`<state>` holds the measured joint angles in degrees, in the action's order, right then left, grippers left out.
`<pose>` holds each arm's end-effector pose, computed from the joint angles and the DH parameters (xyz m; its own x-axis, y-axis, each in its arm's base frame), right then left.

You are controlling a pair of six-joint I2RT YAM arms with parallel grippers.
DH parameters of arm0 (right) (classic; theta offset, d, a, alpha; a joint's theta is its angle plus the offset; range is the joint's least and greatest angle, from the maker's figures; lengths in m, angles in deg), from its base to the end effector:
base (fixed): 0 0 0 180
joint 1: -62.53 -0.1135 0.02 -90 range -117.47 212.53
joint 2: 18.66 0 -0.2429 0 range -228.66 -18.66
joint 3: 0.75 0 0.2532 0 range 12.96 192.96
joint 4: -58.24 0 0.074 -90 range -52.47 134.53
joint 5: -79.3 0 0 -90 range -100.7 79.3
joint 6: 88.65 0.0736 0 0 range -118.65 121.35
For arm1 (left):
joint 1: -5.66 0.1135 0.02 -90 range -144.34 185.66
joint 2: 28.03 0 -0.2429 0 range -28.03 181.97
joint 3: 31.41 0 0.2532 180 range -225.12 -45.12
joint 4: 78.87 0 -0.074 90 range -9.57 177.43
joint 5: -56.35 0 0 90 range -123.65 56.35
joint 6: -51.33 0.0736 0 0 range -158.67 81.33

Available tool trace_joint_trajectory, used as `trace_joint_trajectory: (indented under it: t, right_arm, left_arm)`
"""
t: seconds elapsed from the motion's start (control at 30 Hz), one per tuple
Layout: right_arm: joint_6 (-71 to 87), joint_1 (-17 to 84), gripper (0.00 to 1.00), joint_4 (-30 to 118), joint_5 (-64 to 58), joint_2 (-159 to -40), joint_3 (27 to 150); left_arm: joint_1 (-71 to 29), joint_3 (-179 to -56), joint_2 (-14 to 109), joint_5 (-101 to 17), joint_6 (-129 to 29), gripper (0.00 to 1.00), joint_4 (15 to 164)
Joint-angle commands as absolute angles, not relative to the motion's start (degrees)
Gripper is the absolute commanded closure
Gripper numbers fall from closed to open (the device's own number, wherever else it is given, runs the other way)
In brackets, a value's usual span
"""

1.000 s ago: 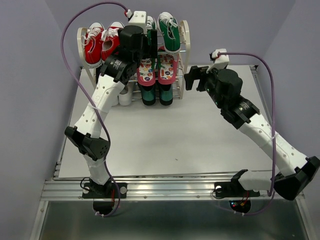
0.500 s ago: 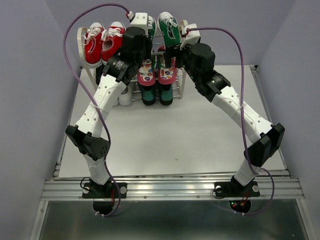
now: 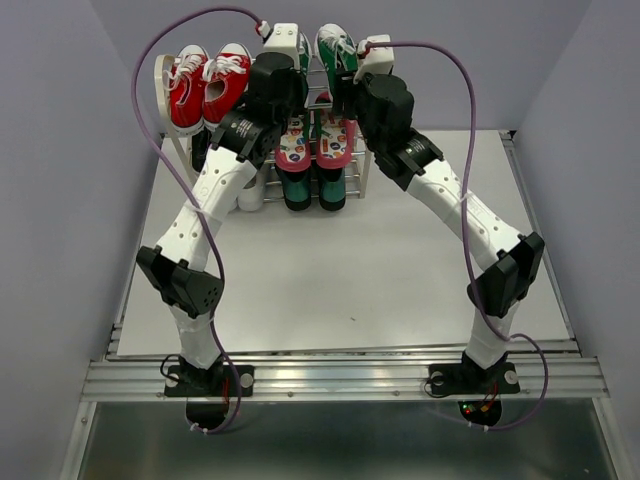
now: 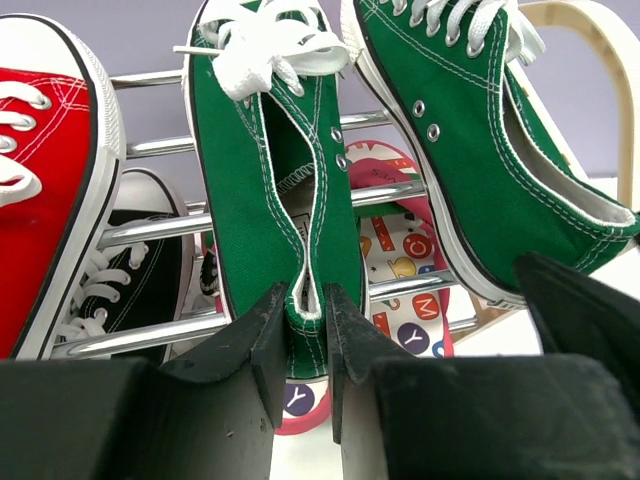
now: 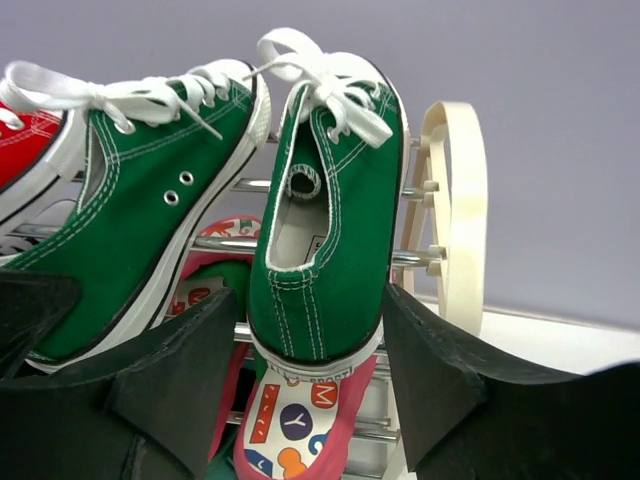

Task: Place and organize the shoes onto the shoe shelf

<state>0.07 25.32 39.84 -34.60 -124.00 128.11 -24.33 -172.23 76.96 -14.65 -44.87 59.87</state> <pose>0.3821 0.2527 0.4614 0.0762 0.0322 -0.9966 -0.2299 0.9731 0.0139 0.3853 -0.1947 0.4828 -0.1022 -0.0589 -0.9930 0.1819 0.9803 -0.0769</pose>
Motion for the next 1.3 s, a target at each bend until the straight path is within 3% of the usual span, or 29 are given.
trace_joint_trajectory:
  t: [0.0,0.17,0.37,0.67,0.77,0.8,0.83,0.9,1.03,1.27]
  right_arm:
    - [0.73,25.00,0.37,40.05,-36.98,-125.01,131.44]
    - [1.26,25.00,0.64,39.44,-35.84,-125.97,132.57]
    - [4.07,25.00,0.65,38.91,-35.84,-125.80,133.37]
    - [7.76,25.00,0.67,38.29,-33.38,-124.83,131.09]
    - [8.20,25.00,0.62,38.20,-33.64,-124.75,130.91]
    - [8.21,25.00,0.60,38.20,-34.08,-124.75,130.91]
    - [8.12,25.00,0.50,37.94,-35.21,-124.66,130.91]
    - [7.85,25.00,0.46,37.94,-35.66,-124.40,130.47]
    - [7.68,25.00,0.30,37.77,-35.92,-122.73,128.81]
    - [7.50,25.00,0.22,37.76,-33.39,-118.95,127.66]
  left_arm:
    - [-24.13,-175.02,77.62,-14.06,-44.65,0.88,65.19]
    - [-24.04,-176.95,78.93,-15.99,-45.00,0.89,66.07]
    - [-24.13,-177.93,79.81,-13.97,-44.82,0.88,64.93]
    - [-24.04,-176.69,79.46,-13.53,-45.35,0.77,64.75]
    - [-24.13,-176.43,79.11,-12.04,-46.05,0.66,64.40]
    - [-24.13,-176.43,79.02,-11.77,-46.23,0.58,64.31]
    - [-24.13,-176.34,78.59,-11.86,-46.15,0.51,64.05]
    - [-24.13,-175.82,78.06,-12.21,-46.15,0.40,64.05]
    - [-24.04,-176.07,76.30,-13.08,-46.23,0.28,63.52]
    - [-24.31,-176.52,71.83,-16.25,-46.58,0.16,62.21]
